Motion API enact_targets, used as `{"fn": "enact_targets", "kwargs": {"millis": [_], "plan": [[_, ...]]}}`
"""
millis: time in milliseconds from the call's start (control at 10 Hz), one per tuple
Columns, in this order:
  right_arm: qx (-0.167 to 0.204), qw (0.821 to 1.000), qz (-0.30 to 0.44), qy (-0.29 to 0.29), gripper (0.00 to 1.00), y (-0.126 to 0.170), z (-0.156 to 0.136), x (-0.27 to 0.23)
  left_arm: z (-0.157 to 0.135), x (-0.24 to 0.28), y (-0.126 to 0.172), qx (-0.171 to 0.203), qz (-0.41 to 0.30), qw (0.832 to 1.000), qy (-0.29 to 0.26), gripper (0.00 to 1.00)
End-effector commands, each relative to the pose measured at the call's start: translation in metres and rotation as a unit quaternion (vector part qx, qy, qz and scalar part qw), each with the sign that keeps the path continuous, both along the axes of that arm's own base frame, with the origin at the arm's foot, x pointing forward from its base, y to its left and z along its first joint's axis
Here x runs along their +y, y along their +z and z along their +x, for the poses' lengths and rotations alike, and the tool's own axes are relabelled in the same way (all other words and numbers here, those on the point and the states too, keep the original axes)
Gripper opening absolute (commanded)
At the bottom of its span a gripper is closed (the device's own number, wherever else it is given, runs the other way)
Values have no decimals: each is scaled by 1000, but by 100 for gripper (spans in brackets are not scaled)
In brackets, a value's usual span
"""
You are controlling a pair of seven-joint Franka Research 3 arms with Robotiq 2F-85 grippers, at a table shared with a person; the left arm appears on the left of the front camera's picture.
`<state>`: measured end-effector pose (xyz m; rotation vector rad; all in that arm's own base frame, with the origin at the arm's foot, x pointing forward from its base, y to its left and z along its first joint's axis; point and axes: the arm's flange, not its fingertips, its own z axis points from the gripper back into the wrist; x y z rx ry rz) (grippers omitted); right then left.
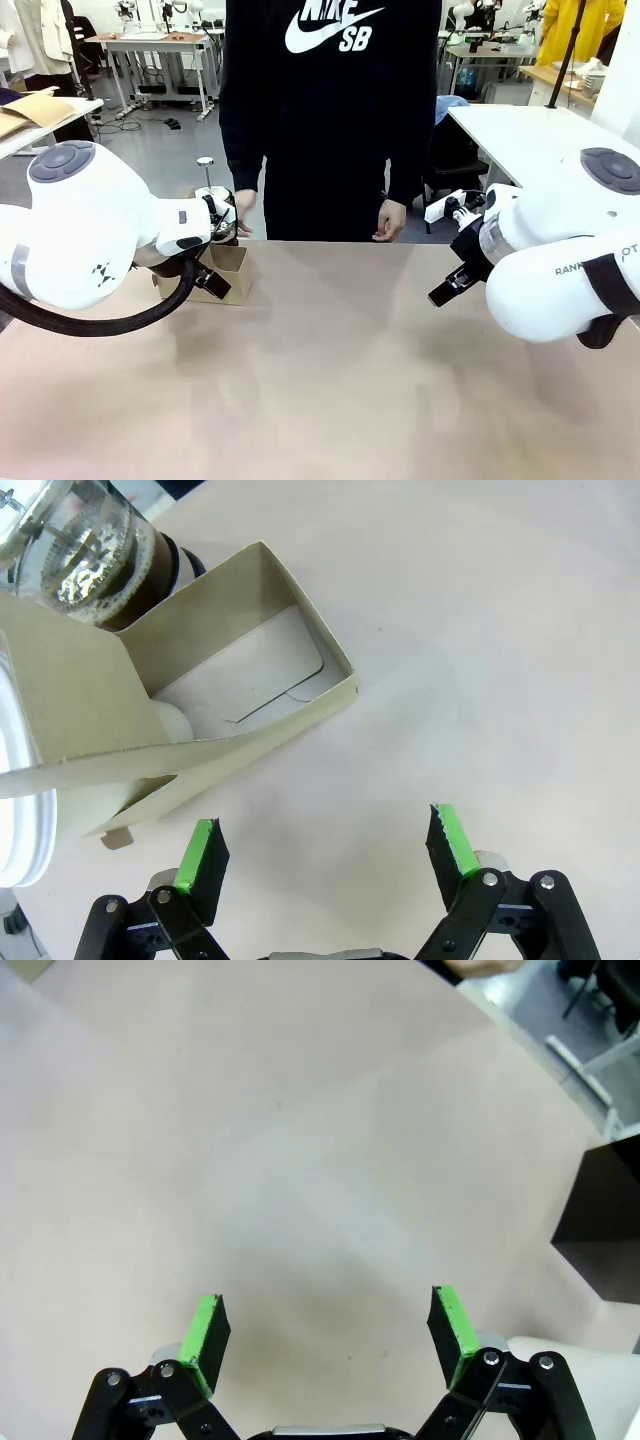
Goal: Pour a drink into a cup and package it in a carrier.
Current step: Pick up the 600 ml Paper Cup and place it in the middle top area of the table.
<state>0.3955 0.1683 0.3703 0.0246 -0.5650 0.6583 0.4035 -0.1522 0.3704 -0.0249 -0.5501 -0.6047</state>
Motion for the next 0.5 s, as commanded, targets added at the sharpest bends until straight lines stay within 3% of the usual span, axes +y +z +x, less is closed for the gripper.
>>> {"fn": "enact_targets", "kwargs": {"millis": [0, 200, 400], "plan": [[-6, 1000, -5, 0, 100, 35, 16, -4, 0, 0, 0, 0, 0, 1000, 0, 100], [-20, 1000, -10, -9, 100, 116, 43, -9, 0, 0, 0, 0, 0, 1000, 0, 100], [-19, 999, 42, 29, 100, 205, 68, -47, 0, 0, 0, 0, 0, 1000, 0, 100]]}}
